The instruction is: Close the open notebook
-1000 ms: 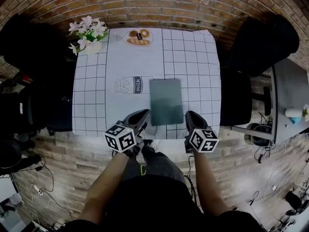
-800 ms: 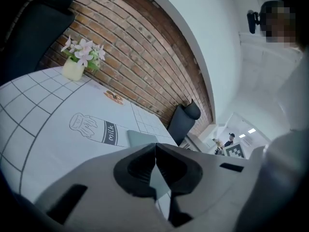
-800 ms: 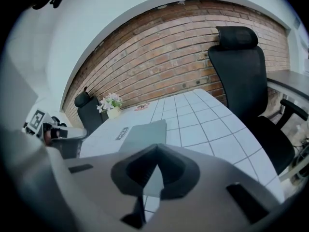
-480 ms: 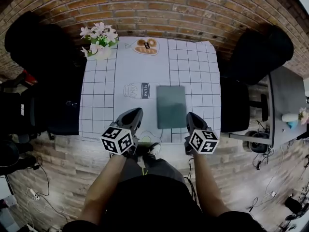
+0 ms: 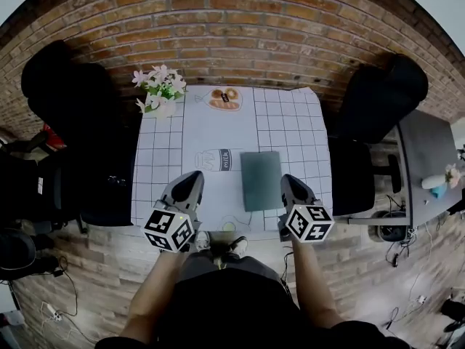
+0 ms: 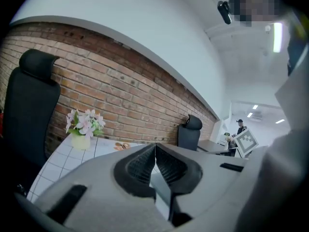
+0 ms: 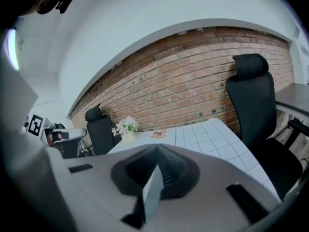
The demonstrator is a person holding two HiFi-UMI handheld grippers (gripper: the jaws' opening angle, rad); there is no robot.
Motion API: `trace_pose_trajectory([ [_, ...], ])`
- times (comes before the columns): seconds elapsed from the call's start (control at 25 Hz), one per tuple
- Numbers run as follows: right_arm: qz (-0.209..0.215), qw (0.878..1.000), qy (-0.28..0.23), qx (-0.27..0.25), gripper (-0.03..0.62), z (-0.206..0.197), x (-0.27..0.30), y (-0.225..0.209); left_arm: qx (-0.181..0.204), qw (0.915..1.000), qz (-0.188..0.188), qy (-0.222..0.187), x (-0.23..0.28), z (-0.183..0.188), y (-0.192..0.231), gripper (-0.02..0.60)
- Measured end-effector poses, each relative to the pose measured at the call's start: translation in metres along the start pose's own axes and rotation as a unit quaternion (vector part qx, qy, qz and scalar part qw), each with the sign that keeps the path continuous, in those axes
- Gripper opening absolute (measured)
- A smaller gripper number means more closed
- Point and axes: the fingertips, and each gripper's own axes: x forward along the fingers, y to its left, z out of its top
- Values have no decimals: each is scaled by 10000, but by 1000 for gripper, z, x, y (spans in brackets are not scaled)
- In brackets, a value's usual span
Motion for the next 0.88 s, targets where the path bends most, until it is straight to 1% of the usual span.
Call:
trace_pose_trajectory([
  [0.2, 68, 9990, -421, -149, 14, 42, -14, 19, 473, 9972, -122, -559, -19, 57, -13, 26],
  [0.36, 40, 9967, -773, -233, 14, 73, -30, 25, 736, 9924, -190, -972, -38, 97, -26, 26],
  [0.44, 16, 9952, -937, -276, 14, 87, -40, 27, 951, 9890, -164, -1117, -46, 112, -31, 26],
  [0.56, -23, 9922, -1192, -364, 14, 107, -56, 31, 1250, 9834, -147, -1310, -57, 135, -38, 26],
  [0.68, -34, 9884, -1449, -464, 14, 127, -71, 37, 1338, 9796, -169, -1493, -67, 151, -43, 26],
  [0.88, -77, 9816, -1807, -612, 14, 155, -95, 47, 1610, 9719, -170, -1712, -81, 170, -52, 26],
])
